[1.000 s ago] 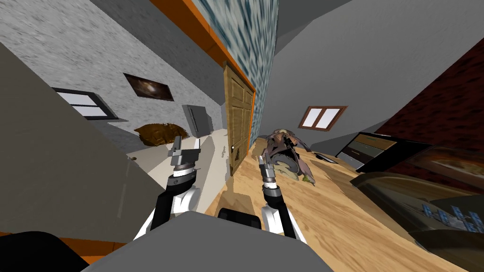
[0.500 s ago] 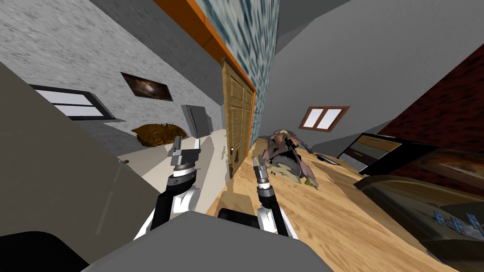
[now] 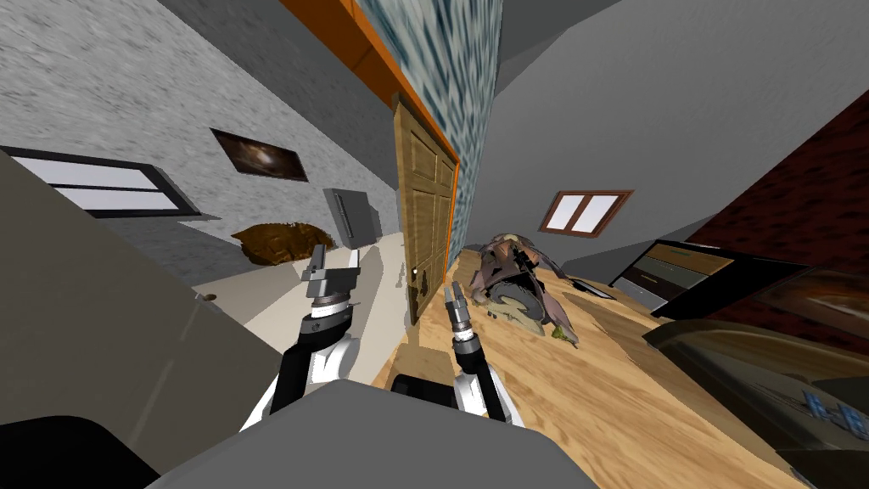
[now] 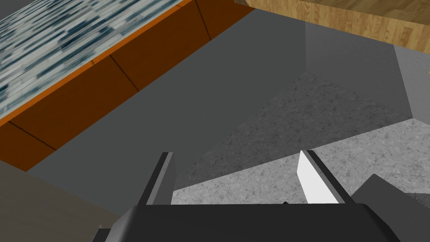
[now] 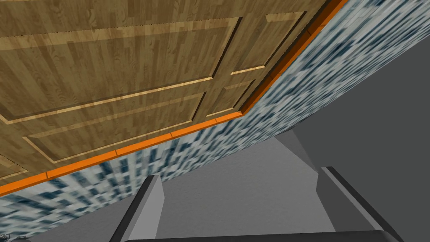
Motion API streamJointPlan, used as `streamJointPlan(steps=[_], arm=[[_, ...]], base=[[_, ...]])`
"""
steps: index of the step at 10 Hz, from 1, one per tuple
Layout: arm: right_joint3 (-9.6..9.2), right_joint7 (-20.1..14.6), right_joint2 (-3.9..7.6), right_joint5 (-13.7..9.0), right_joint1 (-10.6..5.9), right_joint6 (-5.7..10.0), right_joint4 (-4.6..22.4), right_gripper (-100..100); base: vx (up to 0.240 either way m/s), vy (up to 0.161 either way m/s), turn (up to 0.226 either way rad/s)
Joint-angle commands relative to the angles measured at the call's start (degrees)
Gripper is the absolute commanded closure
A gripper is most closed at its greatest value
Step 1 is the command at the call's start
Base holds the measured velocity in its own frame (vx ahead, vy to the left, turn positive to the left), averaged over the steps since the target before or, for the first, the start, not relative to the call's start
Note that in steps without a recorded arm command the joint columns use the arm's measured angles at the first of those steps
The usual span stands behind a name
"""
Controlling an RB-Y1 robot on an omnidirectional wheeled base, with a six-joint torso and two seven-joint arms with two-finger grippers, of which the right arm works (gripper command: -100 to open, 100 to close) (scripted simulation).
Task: Push the door open
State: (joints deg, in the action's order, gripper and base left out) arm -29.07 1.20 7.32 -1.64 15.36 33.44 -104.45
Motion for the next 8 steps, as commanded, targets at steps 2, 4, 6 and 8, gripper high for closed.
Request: streamJointPlan(steps=[2, 4, 6, 8], arm=[[-2.64, -0.4, 0.40, -0.1, -1.02, 1.03, 3.1, -100], [-4.49, -0.9, 0.68, -0.2, -2.11, 1.54, 5.6, -100], [-6.34, -1.3, 0.97, -0.3, -3.20, 2.05, 8.0, -100], [-8.19, -1.8, 1.25, -0.5, -4.28, 2.56, 10.4, -100]], base=[[0.105, -0.005, 0.002], [0.102, -0.013, 0.004], [0.094, 0.010, 0.002], [0.088, -0.025, 0.003]])
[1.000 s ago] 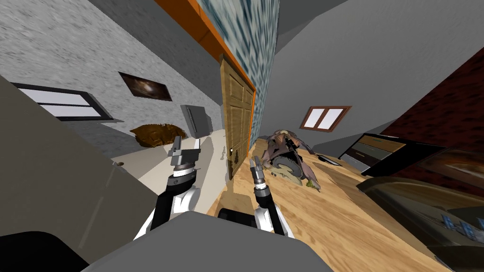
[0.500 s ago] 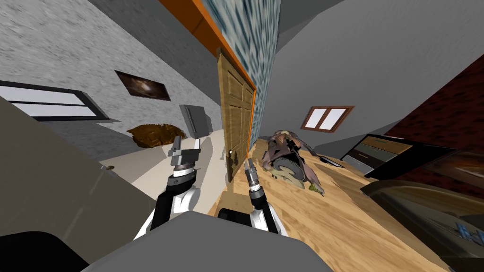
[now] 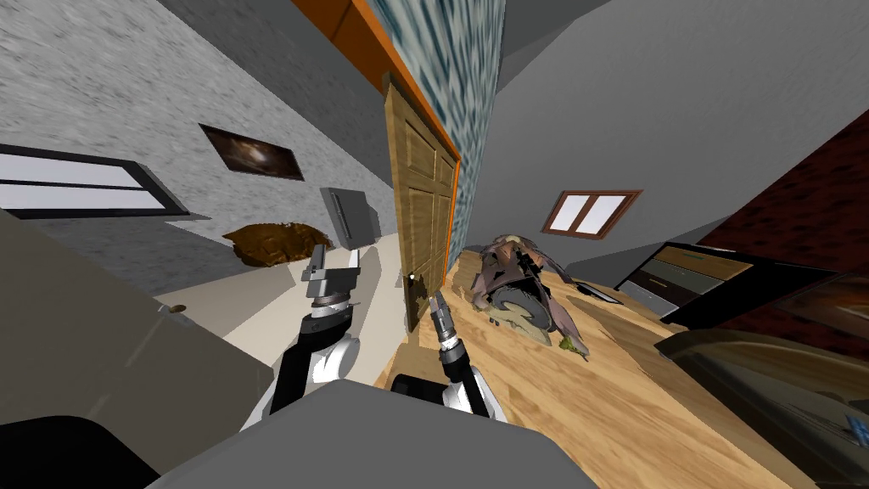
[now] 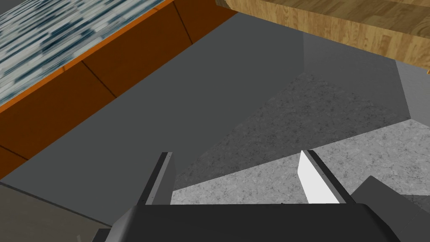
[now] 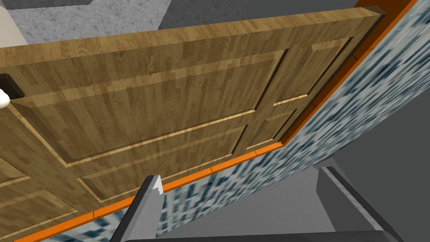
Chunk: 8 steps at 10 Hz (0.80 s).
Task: Push the door open
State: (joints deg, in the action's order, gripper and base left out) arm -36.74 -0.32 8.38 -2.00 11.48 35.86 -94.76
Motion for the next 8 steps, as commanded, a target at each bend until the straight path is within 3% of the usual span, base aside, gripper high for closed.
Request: streamJointPlan(steps=[1, 2, 8], arm=[[-1.44, -0.5, 0.32, -0.2, -0.95, 0.40, 1.9, -100], [-3.29, -0.9, 0.60, -0.3, -2.04, 0.91, 4.3, -100], [-8.72, -2.2, 1.38, -0.7, -5.24, 2.42, 11.4, -100]], base=[[0.119, -0.018, 0.003], [0.141, -0.015, 0.004], [0.110, 0.000, 0.003]])
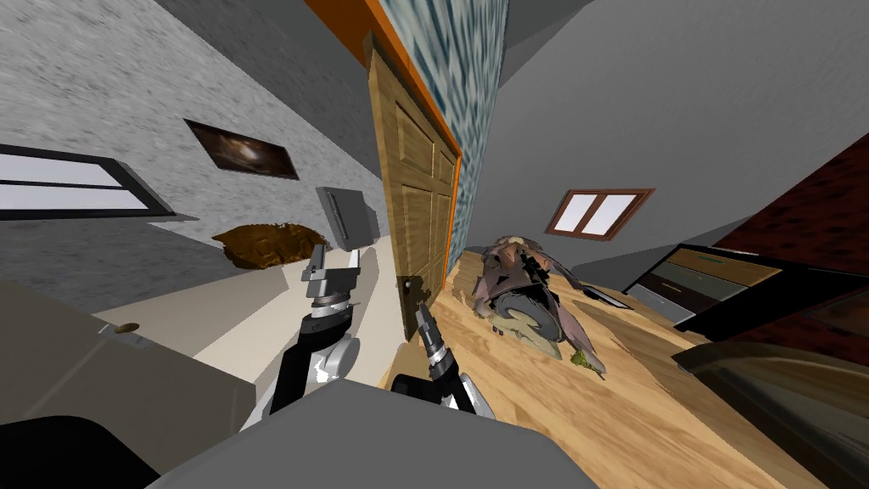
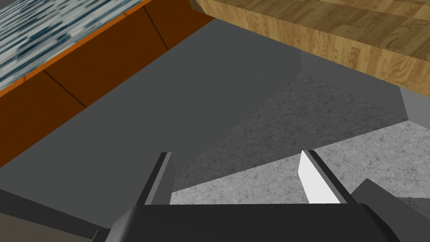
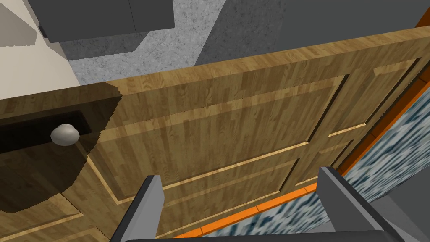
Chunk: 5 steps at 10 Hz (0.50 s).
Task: Push the door open
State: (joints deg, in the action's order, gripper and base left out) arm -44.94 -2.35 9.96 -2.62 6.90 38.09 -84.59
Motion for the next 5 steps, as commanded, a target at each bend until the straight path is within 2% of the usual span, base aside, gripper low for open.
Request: streamJointPlan(steps=[1, 5], arm=[[-1.42, -0.4, -0.08, -0.1, -1.18, 0.43, 2.4, -100], [-4.84, -1.2, 0.40, -0.4, -3.19, 1.38, 6.8, -100]], base=[[0.105, -0.026, 0.002], [0.102, -0.003, 0.003]])
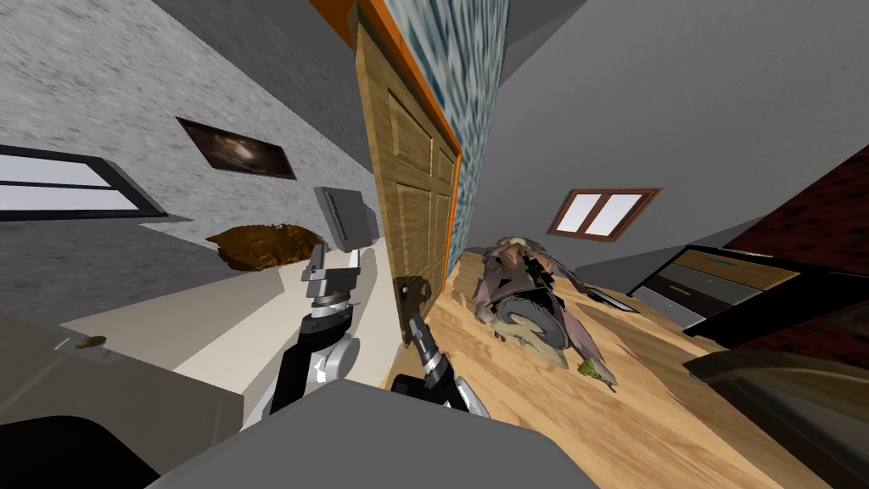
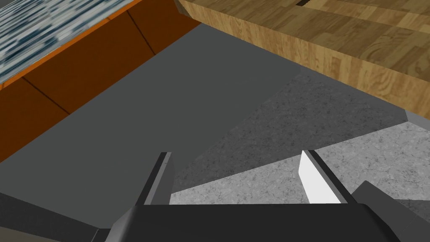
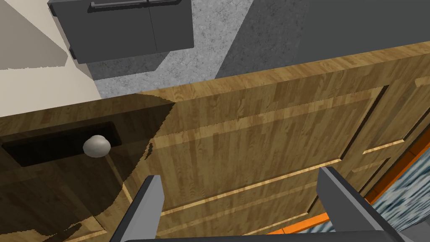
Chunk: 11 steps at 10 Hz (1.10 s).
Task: Push the door open
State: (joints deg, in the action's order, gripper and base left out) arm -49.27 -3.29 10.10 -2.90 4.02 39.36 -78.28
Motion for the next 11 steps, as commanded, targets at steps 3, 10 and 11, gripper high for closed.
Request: streamJointPlan(steps=[3, 10, 11], arm=[[-3.80, -1.0, 0.71, -0.3, -2.24, 1.02, 4.8, -100], [-11.58, -2.9, 1.75, -0.8, -6.81, 3.17, 14.9, -100], [-12.13, -3.0, 1.82, -0.9, -7.14, 3.32, 15.6, -100]], base=[[0.122, -0.019, 0.003], [0.152, -0.004, 0.003], [0.142, -0.005, 0.003]])
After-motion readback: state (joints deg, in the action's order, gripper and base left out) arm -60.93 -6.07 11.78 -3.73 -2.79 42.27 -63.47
